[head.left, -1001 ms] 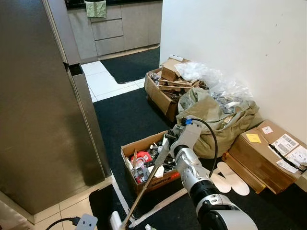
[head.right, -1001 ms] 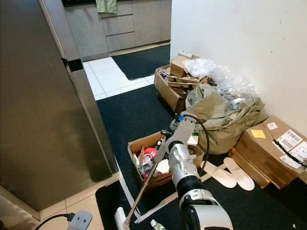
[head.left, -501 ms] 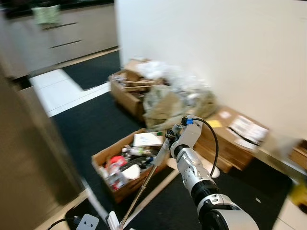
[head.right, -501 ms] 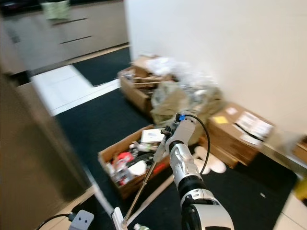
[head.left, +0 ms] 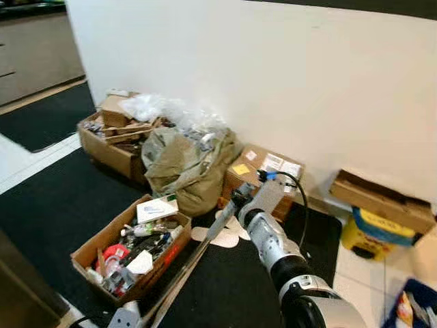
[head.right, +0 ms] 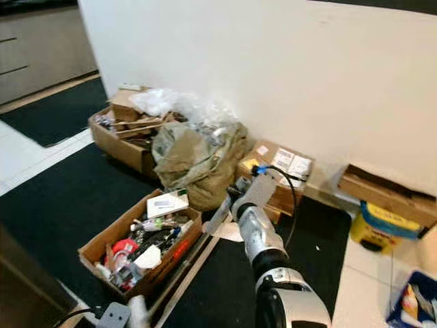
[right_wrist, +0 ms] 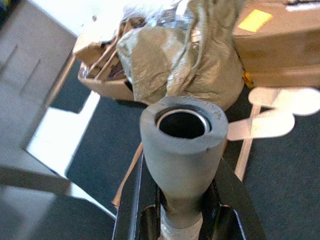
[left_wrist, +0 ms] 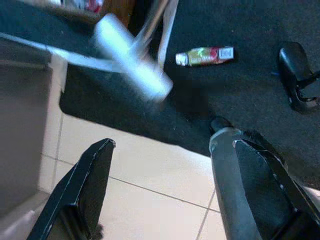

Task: Sweep floor

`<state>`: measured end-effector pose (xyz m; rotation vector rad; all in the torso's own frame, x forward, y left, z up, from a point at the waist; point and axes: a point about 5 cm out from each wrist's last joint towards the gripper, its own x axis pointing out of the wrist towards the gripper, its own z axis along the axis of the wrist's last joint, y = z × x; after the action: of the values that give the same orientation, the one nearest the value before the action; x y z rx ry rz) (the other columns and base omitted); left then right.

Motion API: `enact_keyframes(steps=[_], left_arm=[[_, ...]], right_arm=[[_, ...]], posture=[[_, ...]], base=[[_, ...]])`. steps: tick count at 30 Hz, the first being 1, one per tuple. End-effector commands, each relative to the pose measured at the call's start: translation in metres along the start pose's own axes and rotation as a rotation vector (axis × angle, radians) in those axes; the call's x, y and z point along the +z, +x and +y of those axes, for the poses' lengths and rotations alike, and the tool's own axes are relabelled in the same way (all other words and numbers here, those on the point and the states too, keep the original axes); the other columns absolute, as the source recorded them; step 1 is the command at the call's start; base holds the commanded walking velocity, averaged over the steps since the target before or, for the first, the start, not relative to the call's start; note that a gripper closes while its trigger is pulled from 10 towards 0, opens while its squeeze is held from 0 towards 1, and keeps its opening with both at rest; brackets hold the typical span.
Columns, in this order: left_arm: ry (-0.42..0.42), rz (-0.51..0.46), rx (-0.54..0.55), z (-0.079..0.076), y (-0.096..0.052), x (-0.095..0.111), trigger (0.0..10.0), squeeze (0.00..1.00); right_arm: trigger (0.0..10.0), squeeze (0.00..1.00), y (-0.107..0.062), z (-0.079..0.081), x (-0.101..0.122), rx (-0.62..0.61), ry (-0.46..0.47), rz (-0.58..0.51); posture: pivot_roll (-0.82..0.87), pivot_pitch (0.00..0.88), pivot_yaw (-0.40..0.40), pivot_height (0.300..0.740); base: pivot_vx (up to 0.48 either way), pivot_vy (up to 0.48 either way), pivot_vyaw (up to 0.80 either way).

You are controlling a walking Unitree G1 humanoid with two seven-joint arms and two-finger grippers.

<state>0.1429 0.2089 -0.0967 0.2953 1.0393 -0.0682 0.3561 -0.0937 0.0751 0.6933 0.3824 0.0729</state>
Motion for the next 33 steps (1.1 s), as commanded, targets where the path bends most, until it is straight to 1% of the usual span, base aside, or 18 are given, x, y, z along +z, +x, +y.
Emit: enact_keyframes(steps=[1,2,3,6,9,11,17,18,19,21,22,23,27,28,29,30,31,33], left_arm=[[-0.019,0.013,-0.005,-0.002,-0.001,-0.004,10.0,0.0],[-0.019,0.013,-0.005,-0.002,-0.001,-0.004,10.0,0.0],[-0.021,0.017,-0.005,-0.002,-0.001,-0.005,10.0,0.0],[-0.021,0.018,-0.005,-0.002,-0.001,-0.006,10.0,0.0],[-0.021,0.019,-0.005,-0.002,-0.001,-0.007,10.0,0.0],[-0.02,0.023,-0.007,-0.002,-0.002,-0.01,10.0,0.0],[-0.016,0.03,-0.012,-0.002,-0.004,-0.015,10.0,0.0],[-0.005,0.037,-0.015,-0.002,-0.005,-0.021,10.0,0.0],[-0.005,0.037,-0.015,-0.002,-0.005,-0.021,10.0,0.0],[0.014,0.046,-0.02,-0.001,-0.007,-0.026,10.0,0.0],[0.032,0.053,-0.024,-0.001,-0.008,-0.031,10.0,0.0],[0.044,0.059,-0.026,0.0,-0.01,-0.035,10.0,0.0],[0.053,0.064,-0.027,0.0,-0.011,-0.038,10.0,0.0],[0.057,0.069,-0.026,0.002,-0.012,-0.042,10.0,0.0],[0.065,0.072,-0.025,0.003,-0.013,-0.045,10.0,0.0],[0.065,0.072,-0.025,0.003,-0.013,-0.045,10.0,0.0],[0.071,0.073,-0.024,0.003,-0.014,-0.048,10.0,0.0],[0.081,0.069,-0.024,0.004,-0.015,-0.05,10.0,0.0]], right_arm=[[10.0,0.0,0.004,0.02,0.0,0.062,0.105,0.006],[10.0,0.0,0.004,0.02,0.0,0.062,0.105,0.006],[10.0,0.0,0.004,0.021,0.0,0.073,0.15,0.02],[10.0,0.0,0.005,0.022,0.0,0.074,0.154,0.024],[10.0,0.0,0.004,0.021,-0.003,0.056,0.135,0.037],[10.0,0.0,0.003,0.016,-0.014,-0.01,0.095,0.08],[10.0,0.0,0.0,0.014,-0.03,-0.048,0.082,0.119],[10.0,0.0,-0.003,0.013,-0.04,-0.062,0.072,0.122],[10.0,0.0,-0.003,0.013,-0.04,-0.062,0.072,0.122],[10.0,0.0,-0.006,0.011,-0.051,-0.082,0.073,0.131],[10.0,0.0,-0.009,0.009,-0.058,-0.089,0.048,0.112],[10.0,0.0,-0.011,0.008,-0.064,-0.093,0.036,0.108],[10.0,0.0,-0.012,0.007,-0.067,-0.1,0.025,0.106],[10.0,0.0,-0.013,0.005,-0.068,-0.102,-0.039,0.083],[10.0,0.0,-0.014,0.005,-0.064,-0.094,-0.123,0.019],[10.0,0.0,-0.014,0.005,-0.064,-0.094,-0.123,0.019],[10.0,0.0,-0.015,0.006,-0.06,-0.09,-0.182,-0.033],[10.0,0.0,-0.015,0.009,-0.055,-0.087,-0.221,-0.099]], posture=[[0.05,0.0,-0.027,0.74],[0.05,0.0,-0.027,0.74],[0.05,0.0,-0.029,0.74],[0.05,0.0,-0.029,0.74],[0.05,0.0,-0.029,0.74],[0.05,0.0,-0.024,0.74],[0.06,0.006,-0.013,0.74],[0.06,0.07,-0.003,0.74],[0.06,0.07,-0.003,0.74],[0.07,0.089,0.001,0.74],[0.07,0.12,0.008,0.74],[0.08,0.127,0.011,0.74],[0.08,0.129,0.012,0.74],[0.1,0.152,0.021,0.74],[0.1,0.161,0.028,0.74],[0.1,0.161,0.028,0.74],[0.11,0.164,0.029,0.74],[0.11,0.168,0.034,0.74]], base=[[0.0,0.0,0.0],[0.0,0.0,0.0],[0.0,0.0,0.0],[0.0,0.0,0.0],[0.0,0.0,0.0],[0.0,0.0,0.0],[0.0,0.0,0.0],[0.0,0.0,0.0],[0.0,0.0,0.0],[0.0,0.0,0.0],[0.0,0.0,0.0],[0.0,0.0,0.0],[0.0,0.0,0.0],[0.0,0.0,0.0],[0.0,0.0,0.0],[0.0,0.0,0.0],[0.0,0.0,0.0],[0.0,0.0,0.0]])
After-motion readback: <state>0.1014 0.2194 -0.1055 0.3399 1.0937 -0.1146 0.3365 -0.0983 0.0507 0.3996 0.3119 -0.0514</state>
